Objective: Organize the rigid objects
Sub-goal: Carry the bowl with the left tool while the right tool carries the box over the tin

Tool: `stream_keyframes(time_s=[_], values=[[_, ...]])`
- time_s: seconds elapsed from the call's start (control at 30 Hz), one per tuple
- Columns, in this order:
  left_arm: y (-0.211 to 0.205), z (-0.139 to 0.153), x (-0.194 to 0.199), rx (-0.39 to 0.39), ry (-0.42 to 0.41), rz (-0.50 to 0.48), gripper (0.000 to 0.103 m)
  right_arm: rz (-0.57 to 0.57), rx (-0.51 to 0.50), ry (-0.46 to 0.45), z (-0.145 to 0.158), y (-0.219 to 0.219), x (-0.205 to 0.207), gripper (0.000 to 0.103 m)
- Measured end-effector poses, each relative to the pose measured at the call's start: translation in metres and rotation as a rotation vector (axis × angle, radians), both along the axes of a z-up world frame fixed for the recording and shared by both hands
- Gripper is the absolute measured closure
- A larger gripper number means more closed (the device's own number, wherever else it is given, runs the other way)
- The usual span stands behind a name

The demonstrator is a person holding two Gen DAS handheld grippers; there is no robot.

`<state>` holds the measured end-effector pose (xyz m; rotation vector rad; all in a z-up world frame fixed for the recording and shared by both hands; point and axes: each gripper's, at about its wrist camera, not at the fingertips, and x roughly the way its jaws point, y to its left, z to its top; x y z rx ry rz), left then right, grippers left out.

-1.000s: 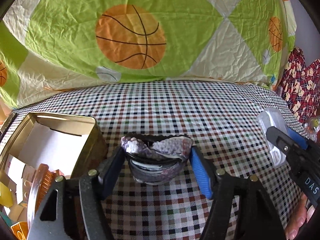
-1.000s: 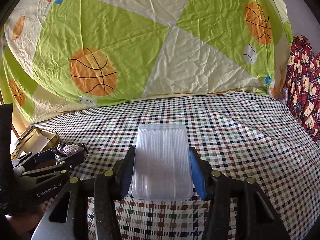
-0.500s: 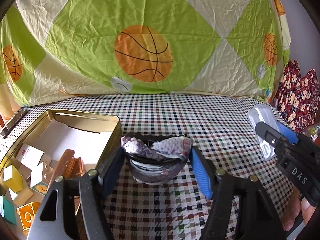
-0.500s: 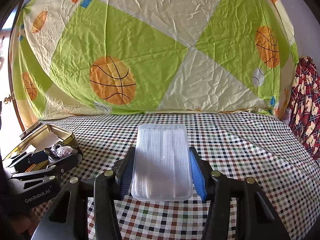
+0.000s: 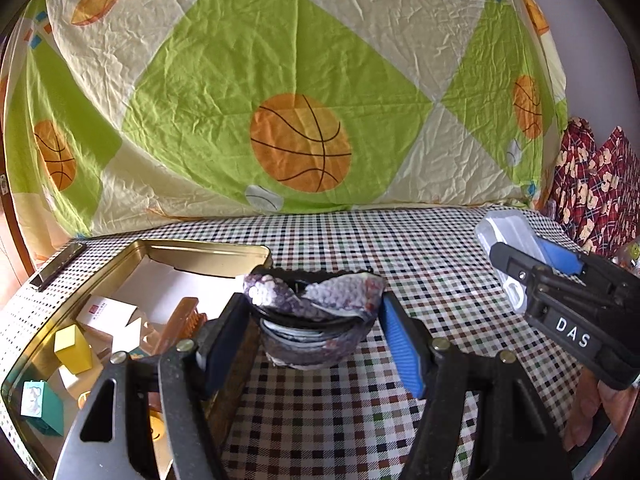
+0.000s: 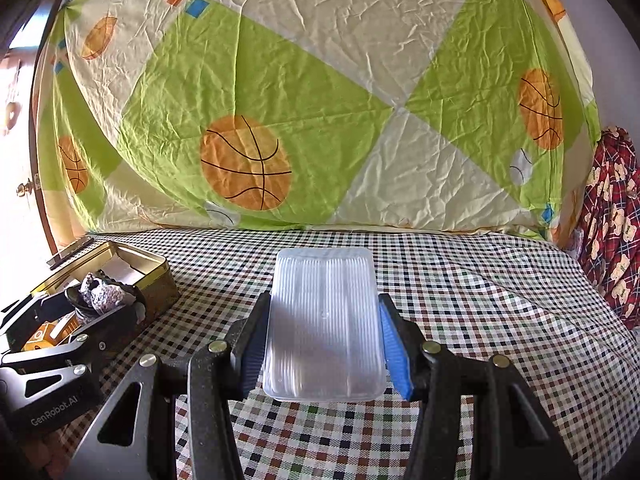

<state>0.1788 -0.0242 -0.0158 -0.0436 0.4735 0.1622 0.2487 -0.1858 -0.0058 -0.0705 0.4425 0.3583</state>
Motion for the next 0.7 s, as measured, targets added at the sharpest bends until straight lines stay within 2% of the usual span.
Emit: stream_keyframes(time_s=[0.37, 0.7], values=[[0.012, 0.006, -0.033, -0.009, -0.087, 0.015, 0.036, 0.016, -0.001, -0.080, 0.006, 0.006, -0.022, 0.049], [0.016, 0.007, -0.048, -0.002, -0.128, 0.032, 0.036, 0.021, 0.031, -0.080, 0.007, 0.002, -0.029, 0.049]])
